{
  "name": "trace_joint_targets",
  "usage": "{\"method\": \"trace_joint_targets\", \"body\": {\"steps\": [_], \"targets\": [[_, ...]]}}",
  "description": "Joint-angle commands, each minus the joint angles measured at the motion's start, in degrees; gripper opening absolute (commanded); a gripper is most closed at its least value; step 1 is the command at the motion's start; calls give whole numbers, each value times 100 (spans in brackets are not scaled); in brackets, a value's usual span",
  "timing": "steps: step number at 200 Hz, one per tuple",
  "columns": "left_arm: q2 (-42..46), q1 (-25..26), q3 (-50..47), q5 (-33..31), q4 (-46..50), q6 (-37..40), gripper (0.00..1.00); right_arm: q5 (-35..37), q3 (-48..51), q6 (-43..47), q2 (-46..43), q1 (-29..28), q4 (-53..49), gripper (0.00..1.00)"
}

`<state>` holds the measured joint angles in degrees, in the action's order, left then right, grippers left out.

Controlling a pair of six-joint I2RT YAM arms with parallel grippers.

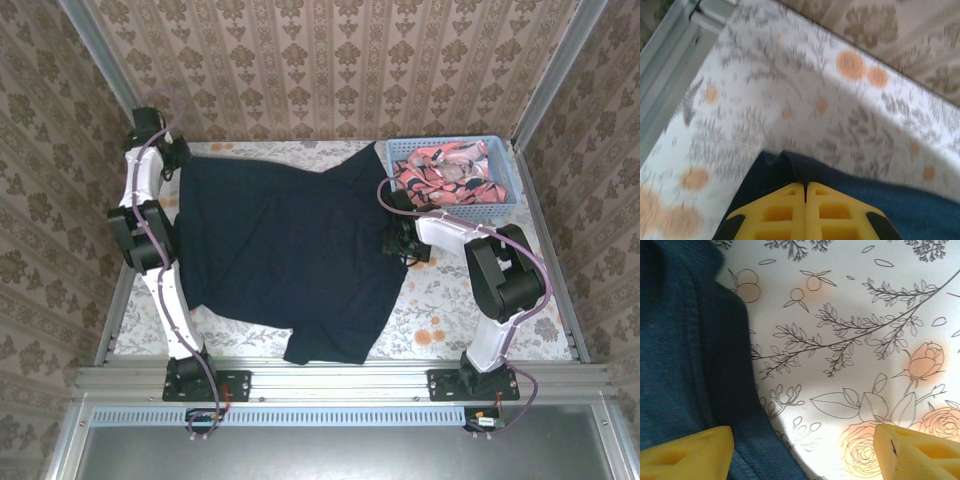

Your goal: Fold and stack the mixed laundry pile

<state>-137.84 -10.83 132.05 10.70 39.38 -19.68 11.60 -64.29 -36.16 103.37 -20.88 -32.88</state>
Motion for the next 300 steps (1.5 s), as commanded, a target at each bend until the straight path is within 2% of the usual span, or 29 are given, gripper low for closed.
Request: {"method": "trace_joint_targets", "body": {"steps": [1,16,19,23,27,35,37,39,42,65,82,102,115,122,135,145,164,169,182,198,218,237,268,300], "targets": [[-728,-150,1058,339,13,-610,0,359,-154,27,65,51,-383,74],[-1160,-197,1735,390,-214,-972,0,387,-153,-3,61,66,-362,73],[-1217,-201,1811,364,-266,-1022,3,373,-154,-12,63,67,-355,73],[-1271,-208,1875,319,-331,-1116,14,367,-161,-21,60,67,-337,73],[-1308,-218,1900,280,-406,-1196,32,358,-163,-35,51,57,-313,73],[-1349,-235,1895,301,-496,-1343,78,316,-147,-40,19,51,-258,73],[-1357,-242,1895,330,-506,-1369,92,310,-146,-44,10,50,-237,73],[-1359,-248,1901,359,-509,-1391,98,298,-145,-43,4,49,-223,73],[-1366,-260,1896,407,-502,-1405,100,292,-147,-40,-20,45,-205,73],[-1092,-263,1736,498,-118,-1021,100,167,-182,101,-267,24,-99,74],[-414,-182,1129,433,97,-529,100,-110,-230,299,-471,-57,-61,72],[810,71,-507,296,-118,-29,99,-404,-320,426,-582,-336,-109,68],[1751,275,-1966,221,-692,67,95,-590,-313,437,-601,-551,12,60],[2236,370,-2738,186,-1053,23,92,-716,-312,389,-591,-634,95,53],[2906,512,-3956,94,-1561,-183,80,-1009,-323,305,-475,-706,406,32],[3247,563,-4720,191,-1875,-367,66,-1085,-373,249,-338,-741,580,18],[3487,654,-5664,249,-2228,-628,49,-1287,-717,241,115,-768,754,16],[3457,656,-5819,292,-2295,-665,47,-1331,-843,240,259,-768,741,16],[3255,661,-5856,342,-2115,-644,41,-1271,-1207,207,605,-769,590,13],[3020,642,-5789,83,-1895,-492,42,-914,-1539,176,953,-719,438,15],[2749,513,-5744,-182,-1878,-441,48,-662,-1930,115,1354,-527,266,18],[2386,334,-5507,-143,-1735,-443,48,-606,-2406,155,1775,-333,39,21],[1822,223,-4849,-137,-1243,-251,48,-329,-4062,437,2873,-45,-885,21],[1412,206,-4119,-196,-764,35,52,-444,-5385,386,3693,377,-1146,20]]}}
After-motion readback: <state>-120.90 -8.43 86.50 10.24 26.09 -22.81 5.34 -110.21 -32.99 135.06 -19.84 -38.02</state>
